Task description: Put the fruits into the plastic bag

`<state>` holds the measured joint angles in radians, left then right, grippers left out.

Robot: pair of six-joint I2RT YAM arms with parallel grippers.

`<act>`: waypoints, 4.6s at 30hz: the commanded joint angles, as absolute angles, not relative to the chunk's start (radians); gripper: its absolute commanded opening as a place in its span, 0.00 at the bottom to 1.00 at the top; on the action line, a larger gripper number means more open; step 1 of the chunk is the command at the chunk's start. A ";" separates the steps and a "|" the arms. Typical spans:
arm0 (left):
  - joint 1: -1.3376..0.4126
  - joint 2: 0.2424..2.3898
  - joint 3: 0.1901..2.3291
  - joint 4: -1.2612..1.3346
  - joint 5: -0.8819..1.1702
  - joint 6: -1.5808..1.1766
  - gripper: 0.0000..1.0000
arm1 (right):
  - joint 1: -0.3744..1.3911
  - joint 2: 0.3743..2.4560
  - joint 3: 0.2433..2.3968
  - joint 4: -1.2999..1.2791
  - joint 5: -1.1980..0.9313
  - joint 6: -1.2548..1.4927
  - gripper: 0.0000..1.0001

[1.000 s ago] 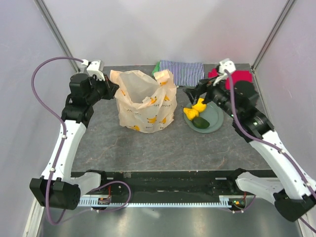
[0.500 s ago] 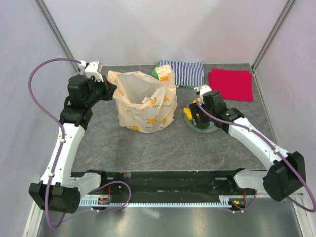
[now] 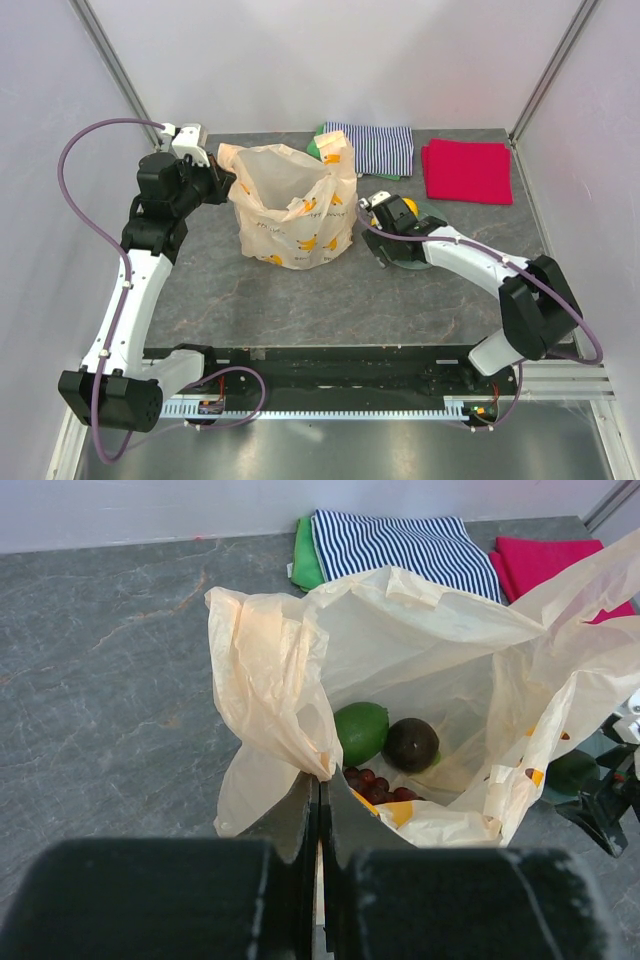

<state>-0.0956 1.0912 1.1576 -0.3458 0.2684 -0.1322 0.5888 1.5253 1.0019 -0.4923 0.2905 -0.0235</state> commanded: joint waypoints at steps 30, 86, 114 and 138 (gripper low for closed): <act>-0.084 1.101 1.160 -0.337 0.261 -0.091 0.02 | 0.638 1.683 1.049 -0.391 0.598 -0.057 0.40; -0.083 1.106 1.152 -0.322 0.327 -0.103 0.01 | 0.792 1.871 1.779 -0.116 -0.091 0.153 0.00; -0.083 1.104 1.149 -0.321 0.318 -0.100 0.02 | 0.775 2.120 1.993 -0.827 0.075 0.130 0.00; -0.083 1.108 1.150 -0.321 0.316 -0.101 0.01 | 0.761 2.072 1.902 -0.707 0.034 0.138 0.69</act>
